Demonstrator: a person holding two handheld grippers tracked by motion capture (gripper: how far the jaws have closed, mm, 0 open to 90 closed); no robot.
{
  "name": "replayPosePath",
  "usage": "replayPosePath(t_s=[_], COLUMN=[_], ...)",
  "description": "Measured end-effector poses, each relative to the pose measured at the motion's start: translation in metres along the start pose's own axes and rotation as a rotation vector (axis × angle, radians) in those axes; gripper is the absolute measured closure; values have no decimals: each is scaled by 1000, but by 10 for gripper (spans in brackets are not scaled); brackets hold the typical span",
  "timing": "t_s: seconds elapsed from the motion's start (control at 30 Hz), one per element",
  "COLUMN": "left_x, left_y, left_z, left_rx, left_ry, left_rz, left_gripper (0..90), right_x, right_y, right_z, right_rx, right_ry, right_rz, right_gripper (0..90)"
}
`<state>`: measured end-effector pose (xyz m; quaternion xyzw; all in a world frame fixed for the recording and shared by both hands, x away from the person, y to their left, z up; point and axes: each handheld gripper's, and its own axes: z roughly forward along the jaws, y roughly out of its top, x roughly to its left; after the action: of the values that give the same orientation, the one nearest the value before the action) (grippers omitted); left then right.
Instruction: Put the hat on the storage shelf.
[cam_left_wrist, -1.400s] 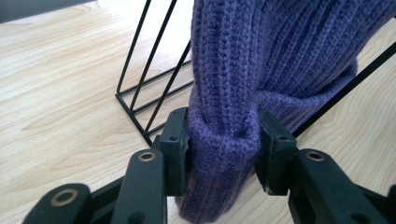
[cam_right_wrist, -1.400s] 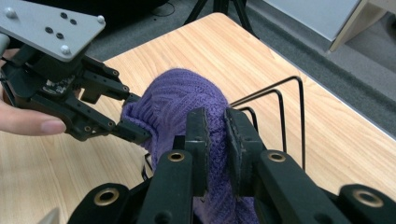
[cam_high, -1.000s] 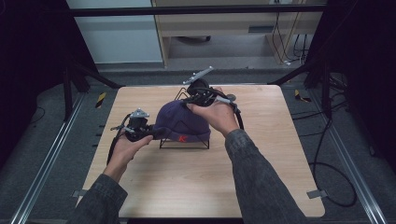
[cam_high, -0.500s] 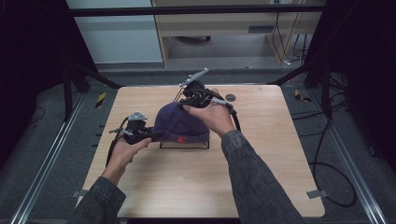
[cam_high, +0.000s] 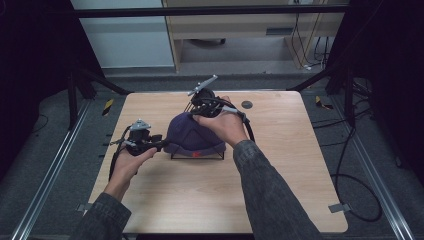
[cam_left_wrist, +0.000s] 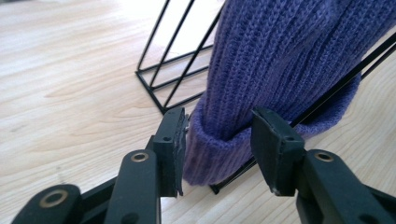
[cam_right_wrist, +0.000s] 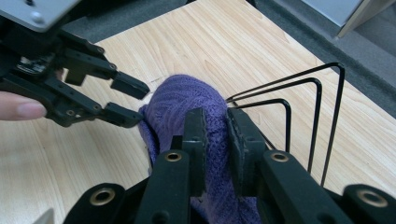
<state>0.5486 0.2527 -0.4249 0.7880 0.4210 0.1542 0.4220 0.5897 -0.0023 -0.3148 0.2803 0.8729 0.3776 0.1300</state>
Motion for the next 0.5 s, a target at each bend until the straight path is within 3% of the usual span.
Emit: replayPosePath(t_s=[0.2,0.3,0.5], left_x=[4,5,10], left_y=[-9,-18,-38], left_z=[-20,-28,-34], left_rx=[-51,-70,-56], left_ry=[70,100,139], left_rz=[-20,-52,-79], left_gripper=[477,437,329], right_x=[6,10,14], right_y=[-1,0,1], right_z=[-6,-10,-22], right_rx=[-33,-36,-69], right_ry=[-5,-8,-16], right_rz=[17,19,20], right_gripper=[715,691,639])
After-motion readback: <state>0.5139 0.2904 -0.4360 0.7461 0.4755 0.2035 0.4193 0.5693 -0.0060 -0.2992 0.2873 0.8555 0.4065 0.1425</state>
